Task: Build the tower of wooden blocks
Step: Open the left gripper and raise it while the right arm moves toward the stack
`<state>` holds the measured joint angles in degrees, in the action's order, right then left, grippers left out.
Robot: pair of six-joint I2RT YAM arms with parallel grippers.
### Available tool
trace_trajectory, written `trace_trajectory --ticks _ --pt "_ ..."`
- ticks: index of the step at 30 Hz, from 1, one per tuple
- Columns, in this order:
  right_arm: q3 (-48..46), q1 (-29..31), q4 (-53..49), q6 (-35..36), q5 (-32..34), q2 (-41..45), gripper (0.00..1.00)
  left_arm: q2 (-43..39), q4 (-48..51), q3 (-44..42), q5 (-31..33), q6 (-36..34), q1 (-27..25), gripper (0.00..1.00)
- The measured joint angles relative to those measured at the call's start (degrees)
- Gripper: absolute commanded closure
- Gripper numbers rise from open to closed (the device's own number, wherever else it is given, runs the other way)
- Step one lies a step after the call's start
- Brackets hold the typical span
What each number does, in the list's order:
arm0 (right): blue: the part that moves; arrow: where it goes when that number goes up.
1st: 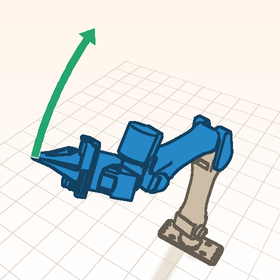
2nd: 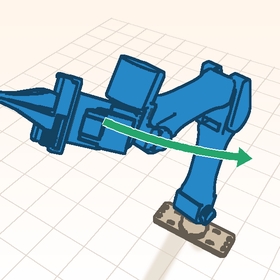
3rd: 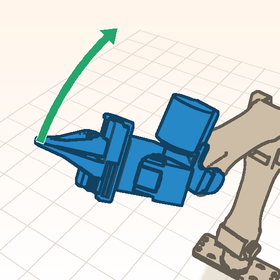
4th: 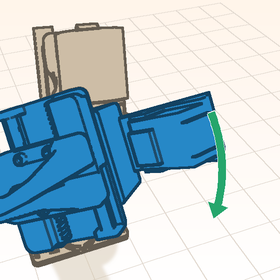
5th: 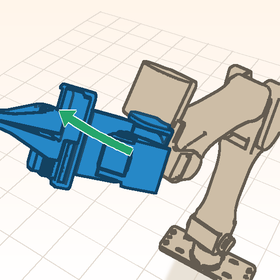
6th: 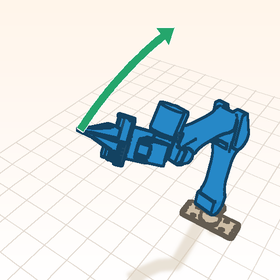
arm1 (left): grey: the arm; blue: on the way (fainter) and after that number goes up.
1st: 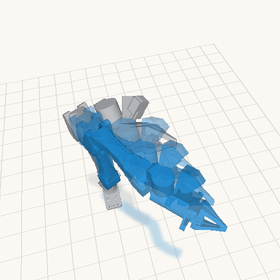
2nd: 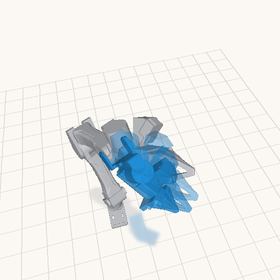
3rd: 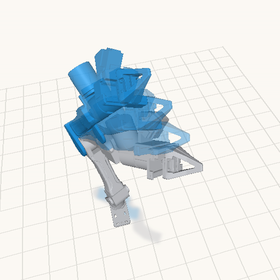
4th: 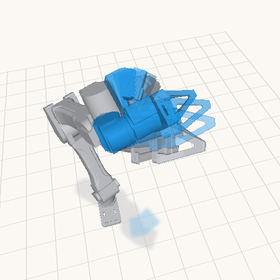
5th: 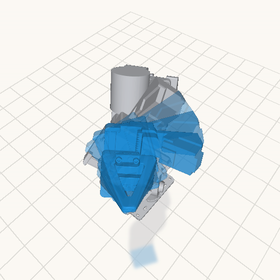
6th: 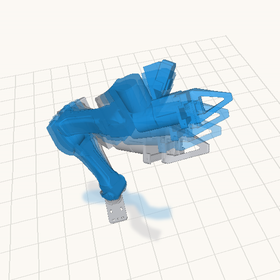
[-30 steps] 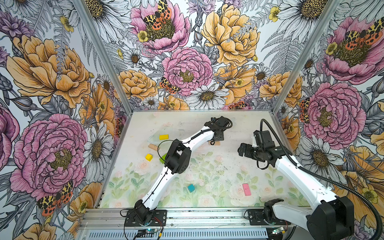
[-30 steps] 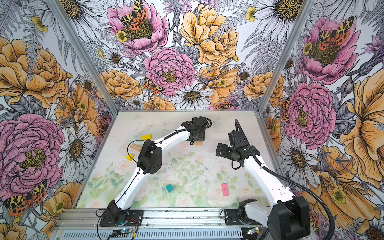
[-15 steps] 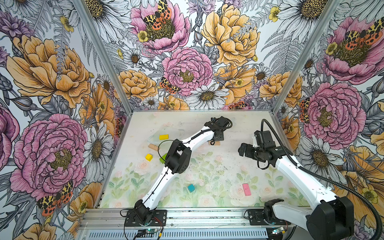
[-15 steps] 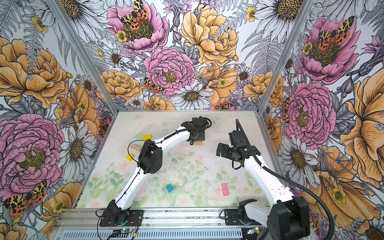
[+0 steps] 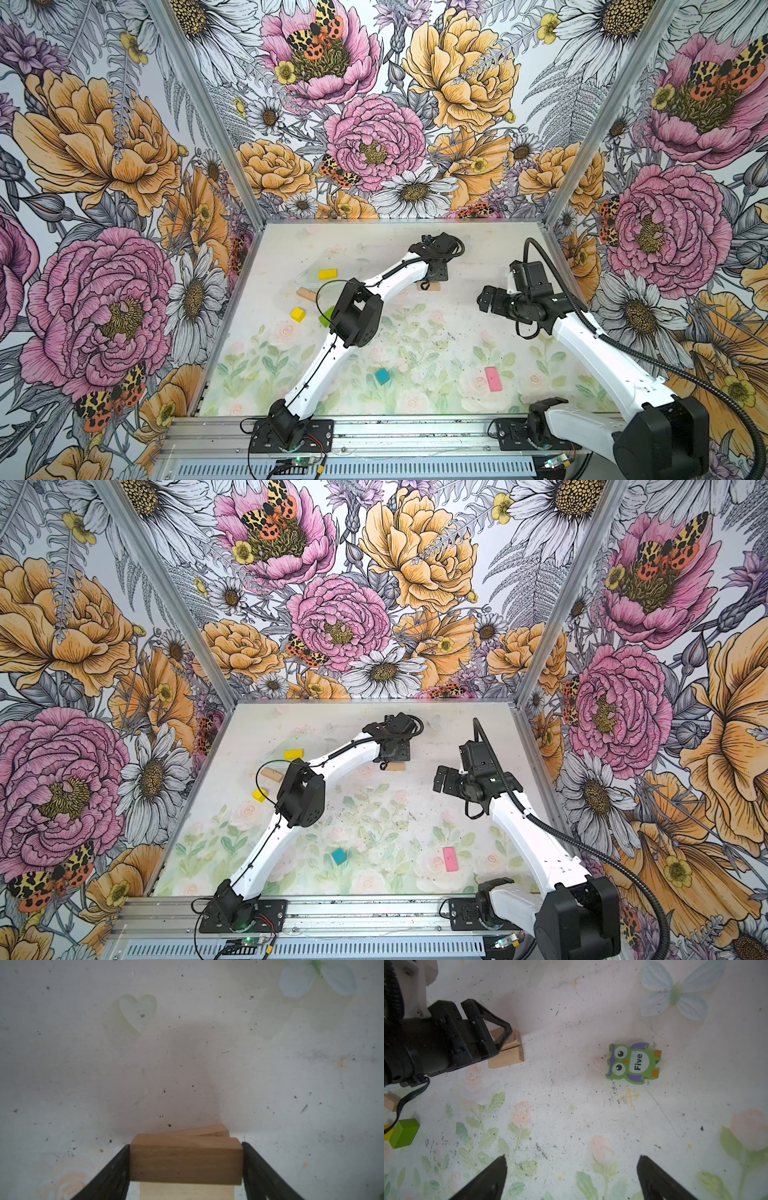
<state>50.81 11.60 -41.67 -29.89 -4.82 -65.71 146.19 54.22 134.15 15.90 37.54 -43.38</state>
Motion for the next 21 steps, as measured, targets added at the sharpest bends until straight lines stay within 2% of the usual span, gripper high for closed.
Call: trace_trajectory --ticks 10,18,21 --pt "-0.3 -0.1 0.2 0.0 0.0 0.0 0.00 0.0 0.0 0.1 0.0 -0.4 0.0 0.13" --pt "-0.7 -0.1 0.2 0.0 0.0 0.0 0.01 0.0 0.0 1.2 0.4 -0.8 -0.4 0.12" --pt "-0.7 -0.1 0.3 0.1 0.0 0.1 0.22 -0.2 0.1 1.3 1.3 -1.5 -0.6 0.12"
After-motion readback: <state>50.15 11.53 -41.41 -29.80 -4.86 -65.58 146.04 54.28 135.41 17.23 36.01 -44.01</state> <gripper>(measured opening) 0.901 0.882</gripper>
